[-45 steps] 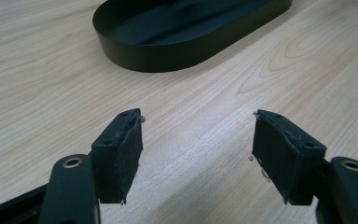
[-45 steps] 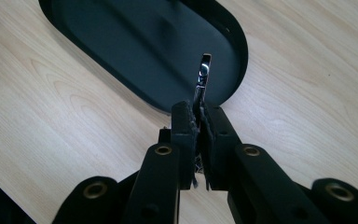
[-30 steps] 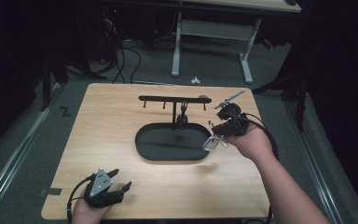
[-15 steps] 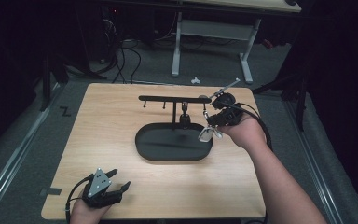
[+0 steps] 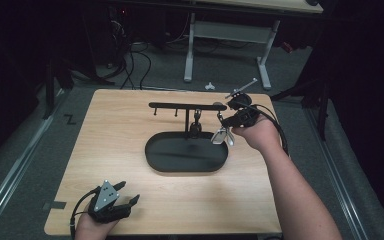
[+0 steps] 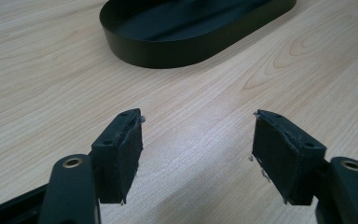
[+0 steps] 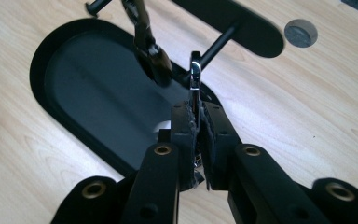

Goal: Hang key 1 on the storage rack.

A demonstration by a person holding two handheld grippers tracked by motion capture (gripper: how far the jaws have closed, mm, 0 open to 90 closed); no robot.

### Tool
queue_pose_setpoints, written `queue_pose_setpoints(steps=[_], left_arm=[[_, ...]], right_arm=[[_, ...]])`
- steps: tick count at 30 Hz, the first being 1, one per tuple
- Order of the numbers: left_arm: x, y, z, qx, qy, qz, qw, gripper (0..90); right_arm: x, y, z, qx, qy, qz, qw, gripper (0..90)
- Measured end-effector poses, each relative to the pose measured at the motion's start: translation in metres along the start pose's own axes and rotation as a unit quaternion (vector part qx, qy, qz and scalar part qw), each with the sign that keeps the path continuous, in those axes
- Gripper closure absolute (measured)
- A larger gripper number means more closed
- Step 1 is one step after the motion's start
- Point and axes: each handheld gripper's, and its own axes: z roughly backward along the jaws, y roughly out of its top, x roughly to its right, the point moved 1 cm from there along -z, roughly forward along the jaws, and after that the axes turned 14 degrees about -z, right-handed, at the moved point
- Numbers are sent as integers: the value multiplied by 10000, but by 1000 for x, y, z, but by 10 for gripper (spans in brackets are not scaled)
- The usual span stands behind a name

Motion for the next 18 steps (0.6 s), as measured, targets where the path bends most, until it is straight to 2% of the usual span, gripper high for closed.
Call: queue_pose_setpoints(steps=[6, 9, 13, 18], left_arm=[[0, 1, 0, 31, 17, -7, 10000, 335], [-1, 2, -1, 44, -10, -16, 10000, 335], [0, 3, -3, 60, -15, -40, 10000, 335], [1, 4, -3, 55, -44, -45, 10000, 335]], right_arm=[[5, 2, -8, 149, 26, -87, 9998, 827], [7, 0, -14, 191, -61, -199, 9996, 766], [12, -7, -16, 180, -119, -357, 9991, 735], [18, -27, -20, 156, -136, -519, 9984, 671]])
